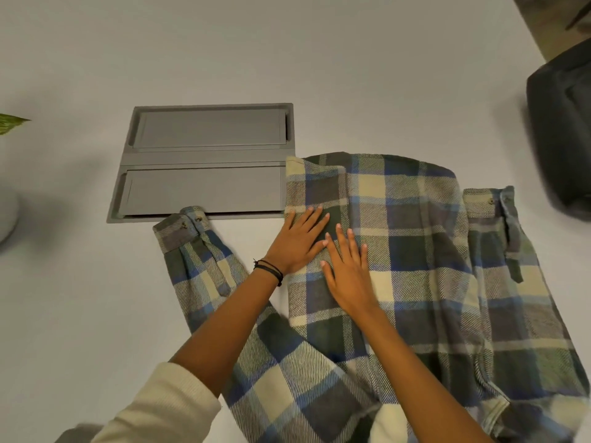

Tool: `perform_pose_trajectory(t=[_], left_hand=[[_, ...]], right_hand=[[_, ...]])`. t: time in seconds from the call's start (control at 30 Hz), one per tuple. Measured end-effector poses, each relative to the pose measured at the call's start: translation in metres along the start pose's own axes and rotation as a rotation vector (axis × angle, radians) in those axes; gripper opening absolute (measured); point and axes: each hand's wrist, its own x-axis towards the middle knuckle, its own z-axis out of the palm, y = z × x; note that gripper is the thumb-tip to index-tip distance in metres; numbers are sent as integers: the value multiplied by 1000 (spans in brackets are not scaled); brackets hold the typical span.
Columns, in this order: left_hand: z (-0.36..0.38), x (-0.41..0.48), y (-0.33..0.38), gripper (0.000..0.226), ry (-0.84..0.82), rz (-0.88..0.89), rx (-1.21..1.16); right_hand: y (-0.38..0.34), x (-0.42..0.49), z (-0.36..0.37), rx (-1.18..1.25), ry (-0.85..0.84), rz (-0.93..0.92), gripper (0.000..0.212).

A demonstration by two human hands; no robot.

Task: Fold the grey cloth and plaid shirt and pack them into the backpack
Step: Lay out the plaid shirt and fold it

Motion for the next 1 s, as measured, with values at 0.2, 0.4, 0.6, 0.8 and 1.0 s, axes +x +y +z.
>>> perform_pose_trajectory(t=[0.2, 0.4, 0.6, 0.8, 1.0], left_hand=[[13, -37, 7, 73, -12, 56, 4], [18, -47, 12, 73, -5, -21, 36], [6, -53, 12, 55, -43, -88, -53], [-8, -97, -16, 55, 49, -215, -161], [-30, -139, -57, 55, 239, -448, -211]], right_hand=[[-3, -56, 3, 52, -64, -125, 75], [-6, -83, 15, -156, -121, -125, 65], [-8, -83, 9, -184, -160, -116, 64], [-29, -77, -11, 51, -64, -60, 63], [-69, -67, -21, 508, -67, -44, 37]])
